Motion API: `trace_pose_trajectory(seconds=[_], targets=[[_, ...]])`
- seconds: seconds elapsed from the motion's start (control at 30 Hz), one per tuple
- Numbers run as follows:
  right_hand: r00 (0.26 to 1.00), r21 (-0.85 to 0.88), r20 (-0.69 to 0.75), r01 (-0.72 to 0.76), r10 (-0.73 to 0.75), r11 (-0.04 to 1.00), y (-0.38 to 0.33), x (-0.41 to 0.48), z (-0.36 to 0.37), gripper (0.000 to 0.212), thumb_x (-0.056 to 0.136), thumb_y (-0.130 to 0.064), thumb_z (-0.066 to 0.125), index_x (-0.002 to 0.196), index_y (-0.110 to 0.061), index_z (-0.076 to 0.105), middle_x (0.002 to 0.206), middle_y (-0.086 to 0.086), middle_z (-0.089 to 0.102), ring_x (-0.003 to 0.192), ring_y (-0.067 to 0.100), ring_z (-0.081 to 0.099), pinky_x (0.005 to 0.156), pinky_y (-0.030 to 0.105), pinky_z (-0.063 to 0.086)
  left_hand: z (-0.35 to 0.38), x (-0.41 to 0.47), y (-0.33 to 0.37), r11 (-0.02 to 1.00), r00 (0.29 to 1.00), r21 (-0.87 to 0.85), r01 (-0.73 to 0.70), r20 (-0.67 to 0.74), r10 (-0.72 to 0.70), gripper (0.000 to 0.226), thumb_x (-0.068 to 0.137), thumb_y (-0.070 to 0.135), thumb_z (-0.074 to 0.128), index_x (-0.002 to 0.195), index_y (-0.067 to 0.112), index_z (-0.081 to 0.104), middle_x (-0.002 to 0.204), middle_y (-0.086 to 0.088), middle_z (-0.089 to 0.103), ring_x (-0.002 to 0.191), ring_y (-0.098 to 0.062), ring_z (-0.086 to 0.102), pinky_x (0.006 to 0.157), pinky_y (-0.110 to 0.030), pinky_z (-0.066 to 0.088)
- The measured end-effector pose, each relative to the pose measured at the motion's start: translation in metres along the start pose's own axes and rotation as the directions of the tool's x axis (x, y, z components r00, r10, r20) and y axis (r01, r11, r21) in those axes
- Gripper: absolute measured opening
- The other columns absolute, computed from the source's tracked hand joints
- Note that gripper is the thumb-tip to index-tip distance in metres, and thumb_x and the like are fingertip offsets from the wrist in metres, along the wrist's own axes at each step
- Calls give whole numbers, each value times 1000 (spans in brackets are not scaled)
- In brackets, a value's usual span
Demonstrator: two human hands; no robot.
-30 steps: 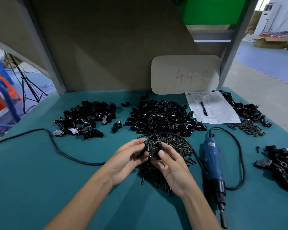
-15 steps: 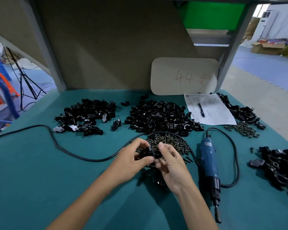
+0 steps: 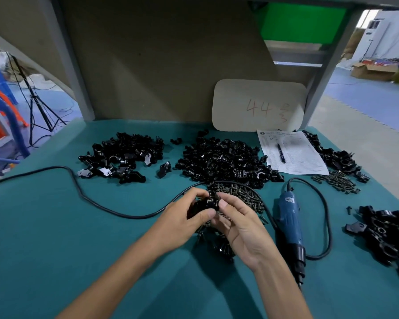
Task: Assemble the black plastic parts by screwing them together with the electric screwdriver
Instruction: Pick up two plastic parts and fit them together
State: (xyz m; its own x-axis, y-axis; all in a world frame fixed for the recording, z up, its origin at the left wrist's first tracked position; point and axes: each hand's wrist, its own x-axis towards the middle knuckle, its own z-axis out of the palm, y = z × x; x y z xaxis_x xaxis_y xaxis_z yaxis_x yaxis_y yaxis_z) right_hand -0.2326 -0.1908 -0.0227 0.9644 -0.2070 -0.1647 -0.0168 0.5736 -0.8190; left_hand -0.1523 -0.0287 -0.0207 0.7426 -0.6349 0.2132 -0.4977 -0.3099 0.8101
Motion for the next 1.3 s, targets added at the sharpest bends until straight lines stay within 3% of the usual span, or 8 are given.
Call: trace_pose_trajectory(seconds=[0.07, 0.17, 0.33, 0.47, 0.73, 0.9, 1.07, 1.3], targets=[[1000, 4, -3, 0, 0, 1000, -1, 0, 2, 26, 84, -18, 74, 109, -11, 77, 85, 14, 51, 80, 22, 57, 79, 30, 60, 1, 0, 5, 1000, 999, -20, -20, -34, 19, 23, 95, 54, 61, 116, 54, 52, 107, 33, 64, 100, 8, 59, 77, -6, 40], [1000, 18, 7, 2, -2, 1000, -2, -1, 6, 20, 84, -15, 72, 103, -13, 79, 84, 13, 56, 82, 24, 59, 79, 31, 60, 2, -1, 8, 998, 998, -56, -13, -60, 10, 28, 95, 58, 59, 120, 48, 53, 108, 30, 66, 107, 9, 58, 80, -4, 39], [998, -107, -3, 58, -59, 993, -4, -5, 5, 20, 99, -13, 63, 103, -19, 81, 89, 6, 75, 83, 15, 72, 79, 27, 59, 1, -4, 12, 996, 996, 84, -33, -77, 40, 18, 97, 55, 57, 111, 56, 45, 83, 43, 59, 80, 19, 55, 70, -2, 36], [987, -345, 38, 158, -155, 925, -5, -10, 12, 17, 101, -28, 66, 109, -22, 78, 90, 5, 75, 86, 14, 72, 81, 25, 57, 4, -5, 12, 982, 999, 187, -33, -17, 37, 23, 102, 50, 49, 122, 43, 41, 76, 36, 56, 67, 16, 51, 59, -6, 36], [964, -411, 5, 245, -267, 878, -14, -6, 10, 18, 97, -19, 69, 108, -29, 79, 106, 2, 77, 102, 18, 73, 81, 25, 58, 1, -6, 13, 999, 999, -20, 30, -14, -31, 25, 98, 62, 45, 121, 50, 41, 73, 22, 60, 65, 1, 53, 62, -25, 40], [972, -274, 124, 228, -201, 934, -11, -11, 9, 27, 103, -27, 57, 123, -27, 75, 124, 4, 74, 118, 17, 69, 93, 23, 55, -1, -6, 26, 997, 999, -73, -14, 34, 17, 24, 101, 52, 47, 125, 53, 43, 90, 32, 64, 81, 6, 61, 70, -15, 43], [982, -178, 17, 188, -188, 966, -15, -14, 9, 28, 89, -33, 69, 115, -26, 79, 111, 4, 77, 99, 11, 73, 85, 19, 55, -2, -7, 30, 1000, 998, -1, -23, -63, 23, 27, 97, 57, 52, 124, 56, 48, 100, 38, 63, 94, 12, 59, 73, -7, 39], [989, -75, 26, 148, -147, 986, -12, -14, 13, 27, 86, -24, 74, 113, -20, 77, 106, 10, 73, 95, 19, 73, 85, 29, 59, 0, -9, 29, 997, 994, -64, -32, -103, 25, 28, 97, 52, 56, 125, 51, 54, 95, 29, 67, 86, 6, 62, 72, -8, 41]])
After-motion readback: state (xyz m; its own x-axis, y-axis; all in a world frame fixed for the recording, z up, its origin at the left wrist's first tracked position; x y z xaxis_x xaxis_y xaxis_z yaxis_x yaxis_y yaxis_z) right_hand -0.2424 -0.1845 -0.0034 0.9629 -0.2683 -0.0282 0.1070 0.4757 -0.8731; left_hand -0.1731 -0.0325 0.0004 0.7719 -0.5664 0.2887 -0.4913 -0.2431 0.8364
